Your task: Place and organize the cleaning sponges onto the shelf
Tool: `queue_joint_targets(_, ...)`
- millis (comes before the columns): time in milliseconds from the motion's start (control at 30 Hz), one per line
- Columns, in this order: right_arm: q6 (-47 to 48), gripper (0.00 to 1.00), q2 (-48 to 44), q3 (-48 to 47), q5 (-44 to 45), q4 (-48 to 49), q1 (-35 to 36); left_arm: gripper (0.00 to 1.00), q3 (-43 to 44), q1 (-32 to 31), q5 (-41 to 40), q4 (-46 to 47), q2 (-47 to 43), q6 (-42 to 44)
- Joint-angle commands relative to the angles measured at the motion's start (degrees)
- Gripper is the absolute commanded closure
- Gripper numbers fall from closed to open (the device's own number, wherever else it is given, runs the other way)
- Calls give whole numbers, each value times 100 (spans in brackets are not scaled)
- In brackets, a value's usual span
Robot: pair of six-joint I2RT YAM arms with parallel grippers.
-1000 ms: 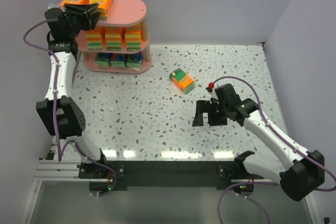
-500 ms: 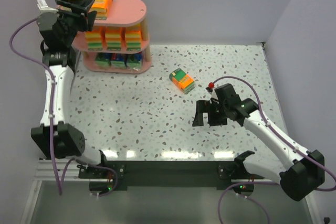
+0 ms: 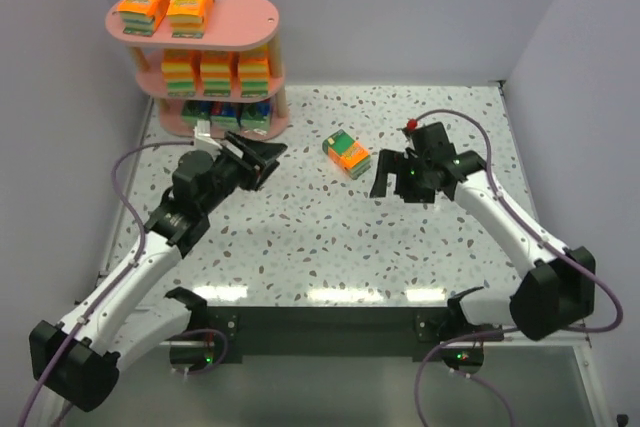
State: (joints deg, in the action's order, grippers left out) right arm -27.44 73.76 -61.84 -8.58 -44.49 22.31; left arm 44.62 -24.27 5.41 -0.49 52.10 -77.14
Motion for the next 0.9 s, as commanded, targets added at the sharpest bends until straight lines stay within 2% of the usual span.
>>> queue_joint_targets(0,115,1,987,-931,278,537,-68,34,-339,-498,-339,-267,-313,24)
queue_joint_targets(200,1072,1,2711,-2498,831,818,-51,34,-937,-1114,-523,-601,-779,-230)
queue_joint_targets(300,1136,2,3117,-2937,1015,1029,-95,34,-1069,-1194,-523,-855,-1051,-257)
queue_joint_targets(367,996,8,3434,-3166,1200,1188,-199,34,-1122,-1229,-497,-1136,-1184,-249)
queue_joint_targets(433,566,40,3671,-3579,1078,1223,-366,34,-1140,-1247,-497,-1495,-1377,-231)
queue_joint_targets(467,373,88,4020,-3972,1060,1162,-524,34,-1157,-1247,-514,-1602,-1534,-231)
queue_joint_targets(500,14,100,4206,-4211,1164,1040,-595,34,-1166,-1247,-523,-1708,-1605,-214)
queue_joint_targets(700,-262,100,5638,-5407,946,363,-842,35,-1157,-1247,-822,-2393,-2115,-266)
queue_joint_targets(867,1,100,6194,-5444,97,581,-868,35,-1140,-1247,-892,-2684,-2203,-284)
